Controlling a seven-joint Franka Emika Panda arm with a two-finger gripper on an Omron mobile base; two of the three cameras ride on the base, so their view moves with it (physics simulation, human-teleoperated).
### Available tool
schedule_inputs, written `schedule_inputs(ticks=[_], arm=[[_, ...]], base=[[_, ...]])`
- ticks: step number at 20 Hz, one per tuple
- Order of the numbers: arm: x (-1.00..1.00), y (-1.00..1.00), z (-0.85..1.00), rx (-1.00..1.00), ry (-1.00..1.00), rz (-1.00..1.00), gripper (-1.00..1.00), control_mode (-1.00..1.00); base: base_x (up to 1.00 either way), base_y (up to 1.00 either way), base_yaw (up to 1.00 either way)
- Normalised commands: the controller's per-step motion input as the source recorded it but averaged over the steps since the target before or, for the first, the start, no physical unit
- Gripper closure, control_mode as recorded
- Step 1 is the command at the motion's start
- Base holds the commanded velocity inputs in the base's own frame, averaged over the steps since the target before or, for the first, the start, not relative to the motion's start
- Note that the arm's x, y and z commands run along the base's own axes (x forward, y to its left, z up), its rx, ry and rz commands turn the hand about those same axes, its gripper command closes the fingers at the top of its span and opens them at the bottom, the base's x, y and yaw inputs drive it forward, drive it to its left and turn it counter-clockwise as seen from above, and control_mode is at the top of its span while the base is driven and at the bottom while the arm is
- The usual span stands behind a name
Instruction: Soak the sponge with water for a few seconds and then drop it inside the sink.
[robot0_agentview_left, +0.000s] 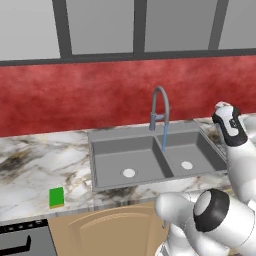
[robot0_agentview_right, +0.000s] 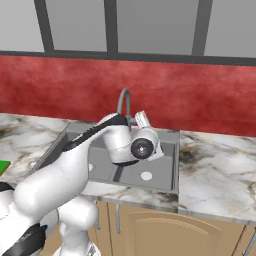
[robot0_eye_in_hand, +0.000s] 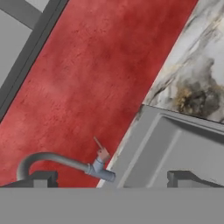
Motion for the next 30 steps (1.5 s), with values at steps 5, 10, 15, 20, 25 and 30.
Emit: schedule_inputs(ticks=[5,10,15,20,25,30], arm=[[-0.60,0.00,0.48,0.01,0.20,0.00,-1.00,-1.00],[-0.53,0.00,0.56,0.00,0.25,0.00,-1.00,-1.00],[-0.46,0.00,0.55,0.00,0.29,0.00,-1.00,-1.00],[-0.27,0.12,0.19,0.00,0.23,0.00,-1.00,-1.00],[-0.27,0.19,-0.03,0.00,0.05,0.02,-1.00,-1.00],[-0.22,0.40,-0.01,0.00,-0.02,0.10,-1.00,-1.00]], base=[[0.00,0.00,0.00],[0.00,0.00,0.00],[0.00,0.00,0.00],[0.00,0.00,0.00],[0.00,0.00,0.00],[0.00,0.00,0.00]])
